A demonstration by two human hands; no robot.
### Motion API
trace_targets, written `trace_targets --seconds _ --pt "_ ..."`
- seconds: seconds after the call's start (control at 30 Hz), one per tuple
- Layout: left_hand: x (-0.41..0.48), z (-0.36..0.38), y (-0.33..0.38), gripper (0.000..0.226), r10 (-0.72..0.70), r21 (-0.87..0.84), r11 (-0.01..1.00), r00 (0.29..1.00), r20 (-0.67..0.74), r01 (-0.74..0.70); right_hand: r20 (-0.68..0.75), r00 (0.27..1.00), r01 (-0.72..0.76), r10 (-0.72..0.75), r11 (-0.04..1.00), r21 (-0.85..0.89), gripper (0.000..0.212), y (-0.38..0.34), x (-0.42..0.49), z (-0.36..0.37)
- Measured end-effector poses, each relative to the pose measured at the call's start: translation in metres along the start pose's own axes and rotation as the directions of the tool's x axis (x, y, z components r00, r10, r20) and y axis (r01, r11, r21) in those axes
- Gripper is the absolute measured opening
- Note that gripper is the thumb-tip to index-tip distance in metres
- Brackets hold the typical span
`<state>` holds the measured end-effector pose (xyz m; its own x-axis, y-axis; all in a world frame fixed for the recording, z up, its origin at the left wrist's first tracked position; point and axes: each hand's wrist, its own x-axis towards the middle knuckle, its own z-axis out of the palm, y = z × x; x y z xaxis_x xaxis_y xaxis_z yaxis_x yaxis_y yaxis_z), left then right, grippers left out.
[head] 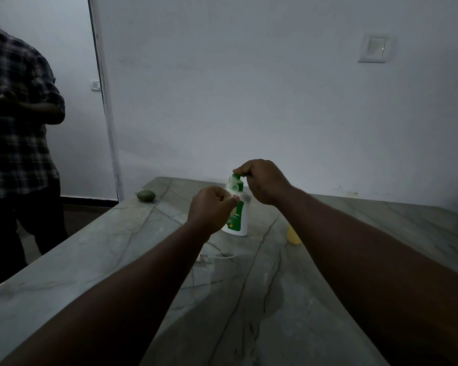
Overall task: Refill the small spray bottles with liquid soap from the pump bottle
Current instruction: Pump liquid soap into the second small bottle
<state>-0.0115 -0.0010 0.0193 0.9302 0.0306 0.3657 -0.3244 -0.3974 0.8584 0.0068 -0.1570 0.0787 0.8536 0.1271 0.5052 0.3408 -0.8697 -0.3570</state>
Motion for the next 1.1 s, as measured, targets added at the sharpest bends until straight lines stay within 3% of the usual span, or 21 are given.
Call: trace_targets --seconds 1.1 --pt "0.001 -0.003 0.003 0.022 -0.001 -0.025 1.000 1.000 0.018 0.001 0.006 1.000 0.013 -0.013 1.000 0.001 0.044 0.000 -0.001 -0.001"
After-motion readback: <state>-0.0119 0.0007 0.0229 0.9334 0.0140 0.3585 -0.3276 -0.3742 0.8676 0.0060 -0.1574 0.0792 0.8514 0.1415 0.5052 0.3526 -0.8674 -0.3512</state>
